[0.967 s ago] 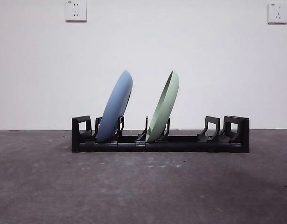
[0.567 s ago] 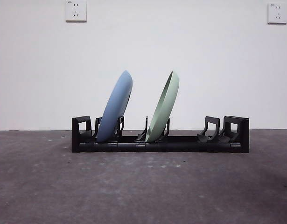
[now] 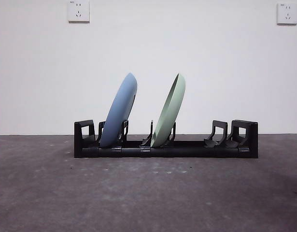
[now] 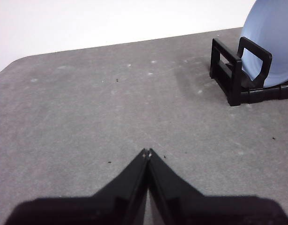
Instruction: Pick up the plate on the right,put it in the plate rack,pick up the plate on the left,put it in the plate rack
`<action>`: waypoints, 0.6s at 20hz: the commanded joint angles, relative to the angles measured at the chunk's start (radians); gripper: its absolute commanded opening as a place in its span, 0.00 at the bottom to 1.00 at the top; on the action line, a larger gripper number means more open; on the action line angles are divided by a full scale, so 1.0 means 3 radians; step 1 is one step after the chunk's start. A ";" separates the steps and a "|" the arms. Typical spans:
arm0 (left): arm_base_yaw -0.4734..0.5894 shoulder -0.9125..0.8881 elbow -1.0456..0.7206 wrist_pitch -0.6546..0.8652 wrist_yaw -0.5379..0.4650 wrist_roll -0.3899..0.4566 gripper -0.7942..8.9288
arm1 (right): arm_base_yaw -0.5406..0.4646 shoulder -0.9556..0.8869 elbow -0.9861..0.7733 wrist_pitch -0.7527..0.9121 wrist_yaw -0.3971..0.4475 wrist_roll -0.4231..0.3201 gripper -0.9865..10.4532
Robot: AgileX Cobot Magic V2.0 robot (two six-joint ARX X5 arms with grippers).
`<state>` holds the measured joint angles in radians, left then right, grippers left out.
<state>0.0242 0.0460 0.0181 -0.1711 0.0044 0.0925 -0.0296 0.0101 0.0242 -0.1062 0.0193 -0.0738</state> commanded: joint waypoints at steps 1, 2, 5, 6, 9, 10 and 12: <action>0.0010 0.0001 -0.0036 0.0020 0.0011 -0.0023 0.08 | 0.0037 -0.0008 -0.0034 0.0018 0.0212 0.0080 0.09; 0.0010 0.0001 -0.0036 0.0020 0.0010 -0.0023 0.08 | 0.0037 -0.0008 -0.0034 0.0003 0.0257 0.0100 0.09; 0.0010 0.0001 -0.0036 0.0020 0.0010 -0.0023 0.08 | 0.0036 -0.0008 -0.0034 -0.0036 0.0273 0.0099 0.09; 0.0010 0.0001 -0.0036 0.0020 0.0010 -0.0023 0.08 | 0.0036 -0.0008 -0.0034 -0.0056 0.0267 0.0098 0.09; 0.0010 0.0001 -0.0036 0.0020 0.0010 -0.0023 0.08 | 0.0036 -0.0008 -0.0034 -0.0167 0.0262 0.0098 0.09; 0.0010 0.0001 -0.0036 0.0020 0.0010 -0.0023 0.08 | 0.0036 -0.0008 -0.0034 -0.0217 0.0262 0.0098 0.09; 0.0010 0.0001 -0.0036 0.0020 0.0010 -0.0023 0.08 | 0.0036 -0.0008 -0.0029 -0.0244 0.0261 0.0098 0.09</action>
<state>0.0242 0.0460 0.0181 -0.1711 0.0044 0.0925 -0.0196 0.0105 0.0242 -0.1860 0.0971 -0.0559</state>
